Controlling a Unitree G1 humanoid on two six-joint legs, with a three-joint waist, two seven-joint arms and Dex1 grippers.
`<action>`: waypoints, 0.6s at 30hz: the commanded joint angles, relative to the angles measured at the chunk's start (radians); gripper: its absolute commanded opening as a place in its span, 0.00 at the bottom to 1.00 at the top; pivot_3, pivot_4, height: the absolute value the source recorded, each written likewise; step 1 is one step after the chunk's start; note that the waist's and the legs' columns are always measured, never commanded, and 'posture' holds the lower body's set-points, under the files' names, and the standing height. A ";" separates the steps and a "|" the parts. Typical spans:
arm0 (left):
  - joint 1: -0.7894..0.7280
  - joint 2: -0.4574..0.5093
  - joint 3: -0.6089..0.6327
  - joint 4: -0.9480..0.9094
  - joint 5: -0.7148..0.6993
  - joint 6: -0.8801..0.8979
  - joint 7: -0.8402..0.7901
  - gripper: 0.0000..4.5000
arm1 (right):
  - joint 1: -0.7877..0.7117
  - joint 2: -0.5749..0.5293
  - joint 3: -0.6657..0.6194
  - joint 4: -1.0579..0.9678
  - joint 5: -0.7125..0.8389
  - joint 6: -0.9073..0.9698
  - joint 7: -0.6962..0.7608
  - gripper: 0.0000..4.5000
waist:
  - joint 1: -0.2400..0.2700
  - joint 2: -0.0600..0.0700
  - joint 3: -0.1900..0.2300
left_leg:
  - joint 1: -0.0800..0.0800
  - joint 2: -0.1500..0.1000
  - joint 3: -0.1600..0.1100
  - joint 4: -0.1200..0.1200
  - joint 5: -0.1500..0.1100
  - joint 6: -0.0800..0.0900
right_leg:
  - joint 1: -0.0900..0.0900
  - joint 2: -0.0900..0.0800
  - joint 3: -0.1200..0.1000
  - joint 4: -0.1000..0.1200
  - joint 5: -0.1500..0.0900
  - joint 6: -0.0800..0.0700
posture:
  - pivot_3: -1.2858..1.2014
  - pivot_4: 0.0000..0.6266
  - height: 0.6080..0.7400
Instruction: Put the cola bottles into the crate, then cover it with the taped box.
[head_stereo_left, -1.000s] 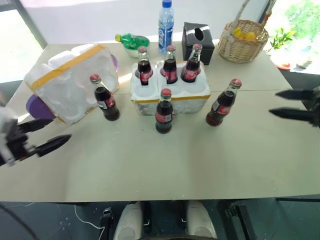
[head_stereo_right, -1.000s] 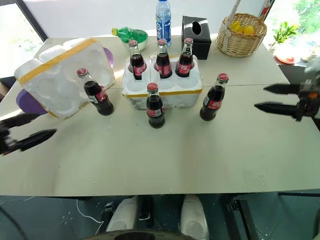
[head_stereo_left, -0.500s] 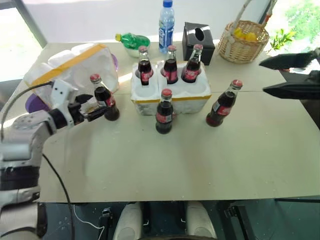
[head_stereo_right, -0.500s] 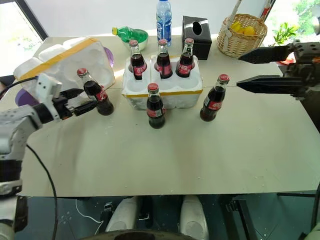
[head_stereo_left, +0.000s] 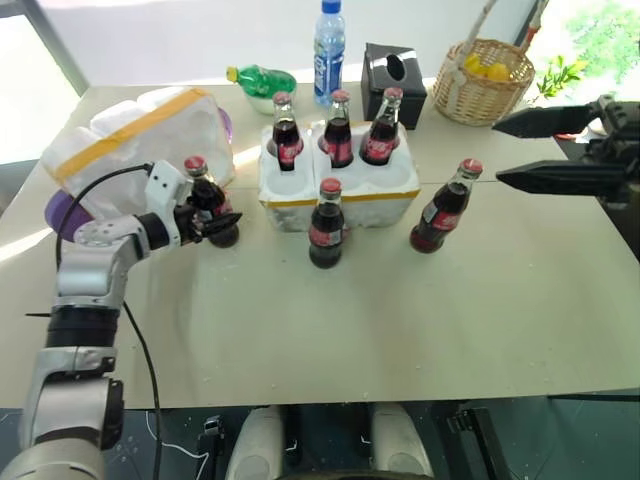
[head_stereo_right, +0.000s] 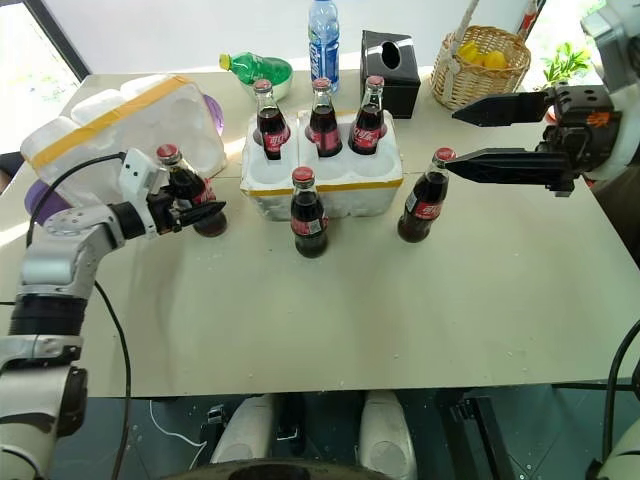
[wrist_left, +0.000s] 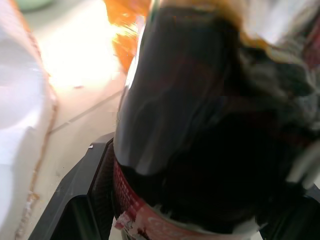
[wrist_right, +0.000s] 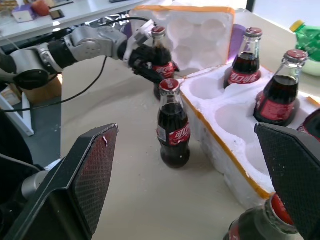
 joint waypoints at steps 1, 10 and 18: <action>-0.036 0.068 0.077 -0.143 -0.138 0.116 -0.090 0.63 | -0.013 -0.004 -0.040 -0.031 0.027 0.003 -0.019 1.00 | 0.002 -0.001 0.001 | 0.000 0.000 0.000 0.000 0.000 0.000 | 0.000 0.000 0.000 0.000 0.000 0.000 | 0.52 0.24 1.00; -0.456 -0.014 0.021 0.104 -0.198 0.183 -0.138 0.63 | 0.055 0.006 -0.089 -0.082 0.059 0.017 -0.097 1.00 | 0.033 -0.005 0.002 | -0.001 -0.002 -0.001 0.003 0.000 0.000 | 0.003 0.000 0.000 -0.001 0.002 0.003 | 0.52 0.24 1.00; -0.717 -0.220 -0.066 0.593 -0.012 -0.117 -0.178 0.63 | 0.135 0.050 -0.149 -0.162 0.114 0.052 -0.199 1.00 | 0.022 -0.007 0.003 | 0.000 -0.004 0.002 0.003 0.000 0.001 | 0.005 0.002 -0.001 -0.002 0.002 0.004 | 0.52 0.24 1.00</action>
